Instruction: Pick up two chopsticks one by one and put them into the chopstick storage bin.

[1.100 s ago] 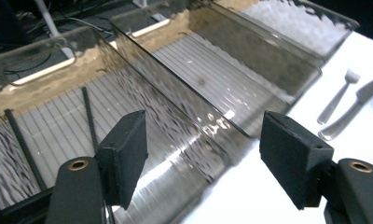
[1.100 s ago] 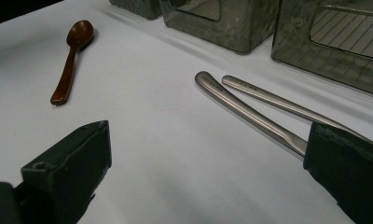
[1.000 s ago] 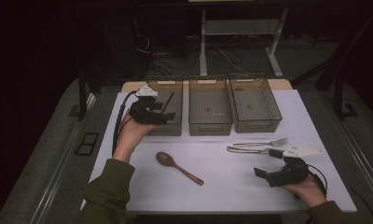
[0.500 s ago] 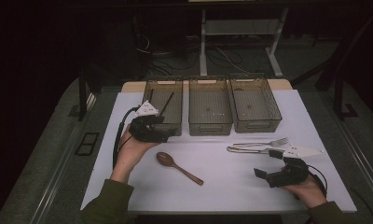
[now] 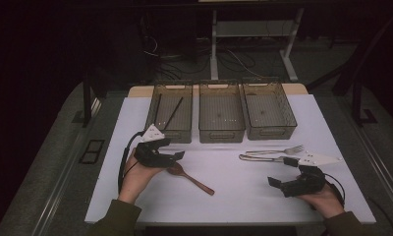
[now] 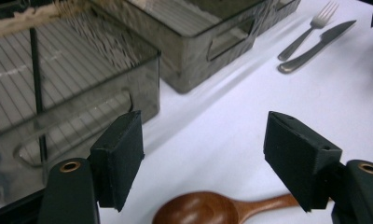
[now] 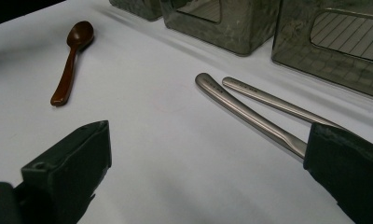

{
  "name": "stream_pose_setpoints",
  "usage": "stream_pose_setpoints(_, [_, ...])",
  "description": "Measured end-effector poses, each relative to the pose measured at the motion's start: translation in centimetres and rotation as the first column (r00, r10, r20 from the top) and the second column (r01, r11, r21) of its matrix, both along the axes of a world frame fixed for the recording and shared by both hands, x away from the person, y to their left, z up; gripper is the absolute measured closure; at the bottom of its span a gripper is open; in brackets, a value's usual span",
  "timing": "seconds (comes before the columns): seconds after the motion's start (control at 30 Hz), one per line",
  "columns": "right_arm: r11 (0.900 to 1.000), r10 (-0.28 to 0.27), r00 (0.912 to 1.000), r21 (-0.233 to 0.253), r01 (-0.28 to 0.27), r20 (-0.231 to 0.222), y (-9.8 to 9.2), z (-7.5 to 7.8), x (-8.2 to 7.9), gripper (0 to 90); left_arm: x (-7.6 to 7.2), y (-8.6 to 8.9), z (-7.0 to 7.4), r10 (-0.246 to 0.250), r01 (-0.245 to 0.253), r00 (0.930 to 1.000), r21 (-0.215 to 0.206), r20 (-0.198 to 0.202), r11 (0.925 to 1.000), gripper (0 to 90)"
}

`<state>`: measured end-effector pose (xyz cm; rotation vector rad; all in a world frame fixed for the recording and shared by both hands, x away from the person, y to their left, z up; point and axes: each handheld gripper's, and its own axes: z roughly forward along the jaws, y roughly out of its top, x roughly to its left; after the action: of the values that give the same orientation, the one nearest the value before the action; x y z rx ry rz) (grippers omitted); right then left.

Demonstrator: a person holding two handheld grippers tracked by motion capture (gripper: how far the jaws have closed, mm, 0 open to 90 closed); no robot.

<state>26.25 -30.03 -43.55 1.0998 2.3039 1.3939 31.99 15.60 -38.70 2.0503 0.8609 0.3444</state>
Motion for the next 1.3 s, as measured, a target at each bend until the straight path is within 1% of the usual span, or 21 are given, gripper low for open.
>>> stream_pose_setpoints(0.03, [1.000,0.000,1.0000,0.000,0.000,0.000,0.0,0.0,0.0,0.4,-0.1,0.1,-0.2,0.002,-0.002,1.0000,-0.001,-0.001,1.0000,27.3])
stream_pose_setpoints(0.07, [1.000,0.000,1.0000,0.001,0.000,-0.001,0.0,0.0,0.0,0.4,-0.2,0.1,-0.4,0.008,-0.008,1.0000,-0.012,-0.001,0.9999,27.1])
stream_pose_setpoints(0.17, [1.000,-0.002,1.0000,0.001,0.002,-0.006,0.1,0.0,0.1,0.4,-0.6,0.4,-0.9,0.011,-0.011,0.9999,-0.014,-0.008,0.9998,26.6])
stream_pose_setpoints(0.3, [1.000,-0.003,1.0000,0.000,0.003,-0.002,0.1,0.0,0.1,0.4,-1.0,0.5,-1.6,0.005,-0.005,0.9999,-0.005,-0.015,1.0000,25.5])
stream_pose_setpoints(0.37, [1.000,-0.004,1.0000,0.000,0.004,-0.004,0.1,0.0,0.2,0.4,-1.2,0.5,-1.9,0.011,-0.011,0.9999,-0.005,-0.010,0.9999,24.4])
stream_pose_setpoints(0.5, [1.000,-0.006,1.0000,-0.001,0.006,-0.007,0.0,0.0,0.2,0.4,-1.5,0.8,-2.4,0.003,-0.003,0.9999,0.011,-0.013,0.9999,22.8])
stream_pose_setpoints(0.53, [1.000,-0.008,0.9999,-0.003,0.008,-0.010,0.1,0.0,0.2,0.4,-1.6,0.8,-2.5,0.005,-0.005,0.9999,0.008,-0.012,1.0000,22.6])
stream_pose_setpoints(0.63, [1.000,-0.011,0.9999,-0.004,0.011,-0.012,0.1,-0.1,0.2,0.4,-1.8,1.1,-2.7,0.003,-0.003,0.9999,0.009,-0.017,1.0000,22.4])
stream_pose_setpoints(0.8, [1.000,-0.005,1.0000,-0.012,0.005,-0.005,0.1,-0.1,0.1,0.4,-2.2,1.3,-3.2,0.002,-0.001,0.9994,0.029,-0.035,0.9996,22.4])
stream_pose_setpoints(0.87, [1.000,-0.004,1.0000,-0.011,0.004,-0.006,0.1,-0.1,0.0,0.4,-2.1,1.4,-3.4,0.003,-0.001,0.9992,0.046,-0.039,0.9989,22.4])
stream_pose_setpoints(0.97, [1.000,-0.004,1.0000,-0.007,0.004,0.002,0.0,-0.1,0.0,0.4,-1.9,1.6,-3.7,0.007,-0.004,0.9988,0.062,-0.047,0.9981,22.4])
stream_pose_setpoints(1.1, [1.000,-0.004,1.0000,-0.005,0.004,-0.001,0.0,0.0,-0.1,0.4,-1.6,1.8,-4.2,0.011,-0.006,0.9981,0.078,-0.060,0.9969,22.4])
stream_pose_setpoints(1.2, [1.000,-0.003,1.0000,-0.006,0.003,0.002,0.0,-0.1,0.0,0.4,-1.3,1.9,-4.5,0.010,-0.004,0.9977,0.098,-0.067,0.9951,22.2])
stream_pose_setpoints(1.3, [1.000,-0.002,1.0000,-0.007,0.002,-0.001,0.1,-0.1,0.0,0.4,-0.9,1.9,-4.7,0.012,-0.005,0.9974,0.103,-0.071,0.9947,22.2])
